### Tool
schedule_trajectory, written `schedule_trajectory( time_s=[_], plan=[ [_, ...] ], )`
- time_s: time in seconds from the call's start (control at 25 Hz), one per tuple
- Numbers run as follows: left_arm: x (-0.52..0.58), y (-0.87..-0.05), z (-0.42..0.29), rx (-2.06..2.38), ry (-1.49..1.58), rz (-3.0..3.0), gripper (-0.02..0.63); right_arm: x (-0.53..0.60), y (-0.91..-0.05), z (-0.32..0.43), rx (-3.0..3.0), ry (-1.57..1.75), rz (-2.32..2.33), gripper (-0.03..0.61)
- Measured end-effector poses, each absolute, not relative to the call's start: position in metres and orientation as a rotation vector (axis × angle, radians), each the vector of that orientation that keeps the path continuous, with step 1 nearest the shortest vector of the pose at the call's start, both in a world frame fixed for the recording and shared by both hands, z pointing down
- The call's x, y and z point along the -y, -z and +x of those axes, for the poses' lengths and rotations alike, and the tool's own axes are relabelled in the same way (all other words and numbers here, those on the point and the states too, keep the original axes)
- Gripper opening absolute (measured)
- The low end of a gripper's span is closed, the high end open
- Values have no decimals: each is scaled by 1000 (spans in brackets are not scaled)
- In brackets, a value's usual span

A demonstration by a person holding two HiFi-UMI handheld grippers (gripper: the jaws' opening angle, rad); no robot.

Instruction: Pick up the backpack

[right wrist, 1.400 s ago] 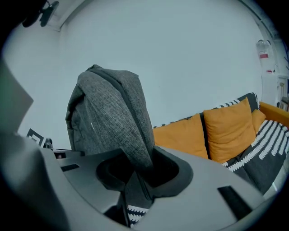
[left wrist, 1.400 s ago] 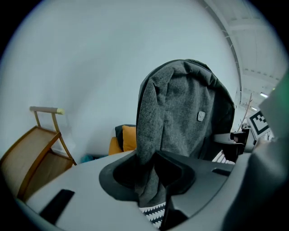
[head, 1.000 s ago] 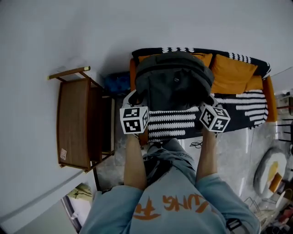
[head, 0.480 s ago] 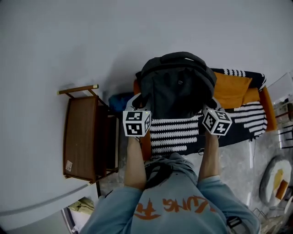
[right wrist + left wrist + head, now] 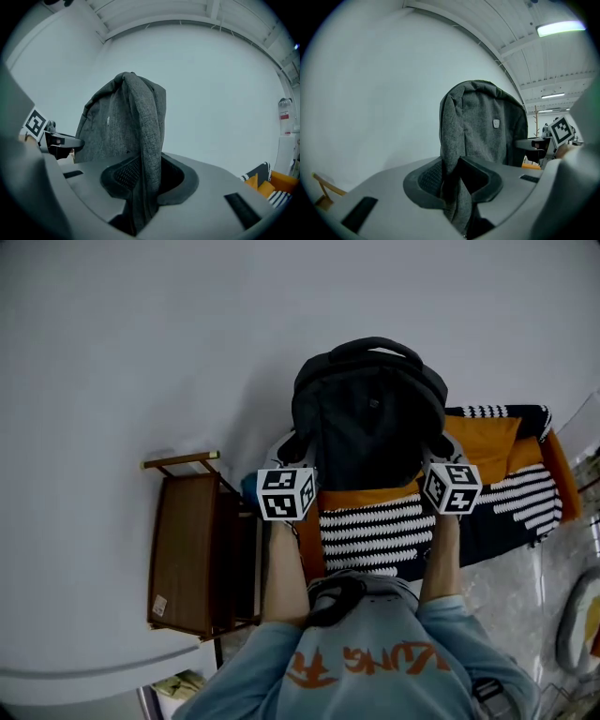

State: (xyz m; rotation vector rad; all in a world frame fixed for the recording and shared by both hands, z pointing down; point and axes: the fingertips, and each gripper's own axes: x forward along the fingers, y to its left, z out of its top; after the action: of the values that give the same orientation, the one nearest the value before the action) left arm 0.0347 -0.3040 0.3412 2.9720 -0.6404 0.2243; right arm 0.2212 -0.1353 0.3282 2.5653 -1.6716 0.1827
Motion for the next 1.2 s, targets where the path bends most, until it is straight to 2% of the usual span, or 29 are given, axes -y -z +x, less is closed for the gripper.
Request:
schedule_trajectory(
  time_s=[0.24, 0.44, 0.68, 1.2],
  plan=[
    [303, -343, 40, 664, -139, 2972, 110, 139, -325, 230, 1664, -90, 2522, 89],
    [308, -306, 51, 717, -139, 2959, 109, 147, -299, 245, 1712, -152, 2503, 89],
    [300, -329, 38, 725, -101, 2943, 109, 140, -319, 233, 1706, -155, 2486, 89],
    [289, -298, 62, 739, -118, 2947, 107, 133, -294, 261, 1752, -210, 2512, 91]
  ],
)
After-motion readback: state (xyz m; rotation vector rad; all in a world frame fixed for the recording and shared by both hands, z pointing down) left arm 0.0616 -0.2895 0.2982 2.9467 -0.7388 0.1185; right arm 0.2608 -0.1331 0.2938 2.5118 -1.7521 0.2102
